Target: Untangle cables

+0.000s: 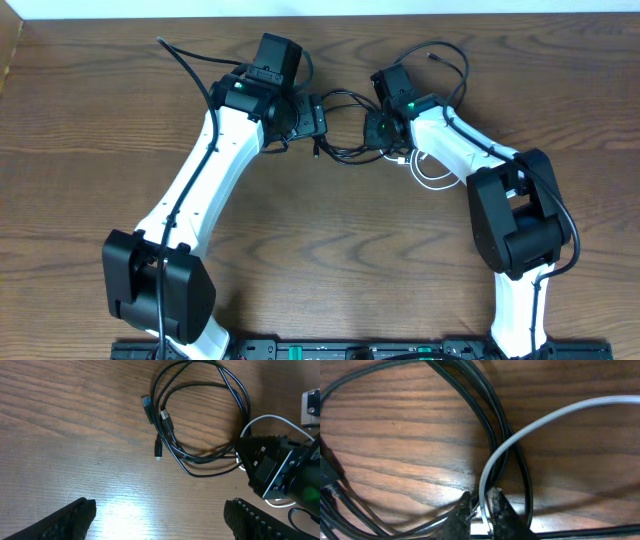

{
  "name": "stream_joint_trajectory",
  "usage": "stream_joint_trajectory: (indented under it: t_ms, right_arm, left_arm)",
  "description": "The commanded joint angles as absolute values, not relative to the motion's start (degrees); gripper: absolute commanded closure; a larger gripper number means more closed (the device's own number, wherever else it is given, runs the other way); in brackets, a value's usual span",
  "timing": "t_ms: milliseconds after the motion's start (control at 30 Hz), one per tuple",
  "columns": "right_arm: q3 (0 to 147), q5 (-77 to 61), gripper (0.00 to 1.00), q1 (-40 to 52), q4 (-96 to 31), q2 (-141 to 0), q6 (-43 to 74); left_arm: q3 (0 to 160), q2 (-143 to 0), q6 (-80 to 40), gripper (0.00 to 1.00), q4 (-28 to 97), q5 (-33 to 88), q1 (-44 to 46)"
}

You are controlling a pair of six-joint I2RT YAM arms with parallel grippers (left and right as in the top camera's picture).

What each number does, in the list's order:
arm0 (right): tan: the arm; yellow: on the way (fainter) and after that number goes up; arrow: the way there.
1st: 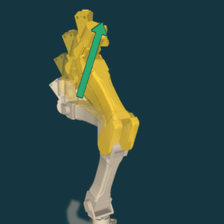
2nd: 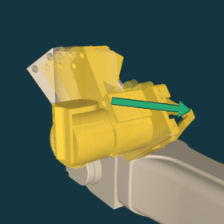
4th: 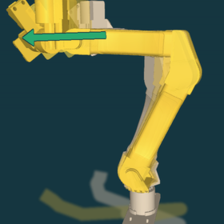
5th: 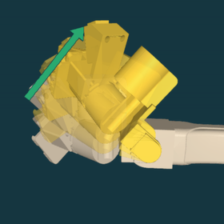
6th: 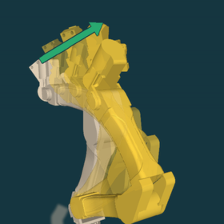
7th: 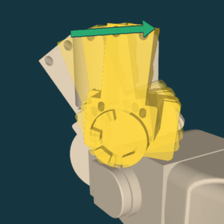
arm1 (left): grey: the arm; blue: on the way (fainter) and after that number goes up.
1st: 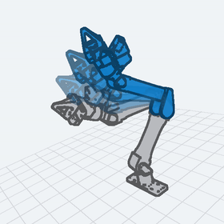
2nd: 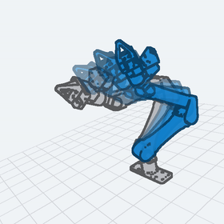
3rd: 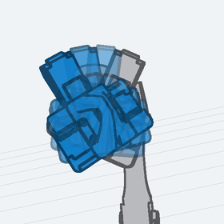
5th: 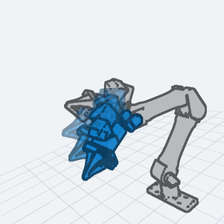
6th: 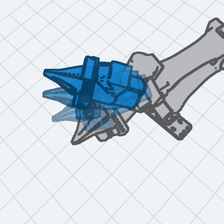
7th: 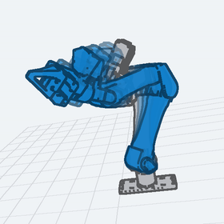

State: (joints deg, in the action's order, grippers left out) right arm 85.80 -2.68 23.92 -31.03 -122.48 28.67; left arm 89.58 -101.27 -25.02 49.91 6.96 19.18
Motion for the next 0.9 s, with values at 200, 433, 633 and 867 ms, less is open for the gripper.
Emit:
stream_joint_trajectory:
  t_ms: [200, 433, 633, 867]
  right_arm:
    - [85.10, -1.61, 0.92, 25.19, -35.11, -122.96, 28.84]
    - [82.83, -1.63, 0.88, 25.19, -34.26, -122.98, 28.84]
    - [81.38, -1.61, 0.76, 25.19, -30.04, -122.98, 26.30]
    - [80.51, -0.67, 0.99, 25.30, -29.12, -123.04, 21.91]
  left_arm:
    - [89.08, -101.93, -24.01, 0.13, 50.92, 6.83, 19.00]
    - [89.08, -101.93, -23.99, 0.13, 50.94, 6.83, 19.00]
    - [89.08, -101.93, -23.99, 0.13, 50.92, 6.83, 19.00]
    - [89.08, -101.93, -22.70, 0.13, 51.37, 6.81, 19.00]
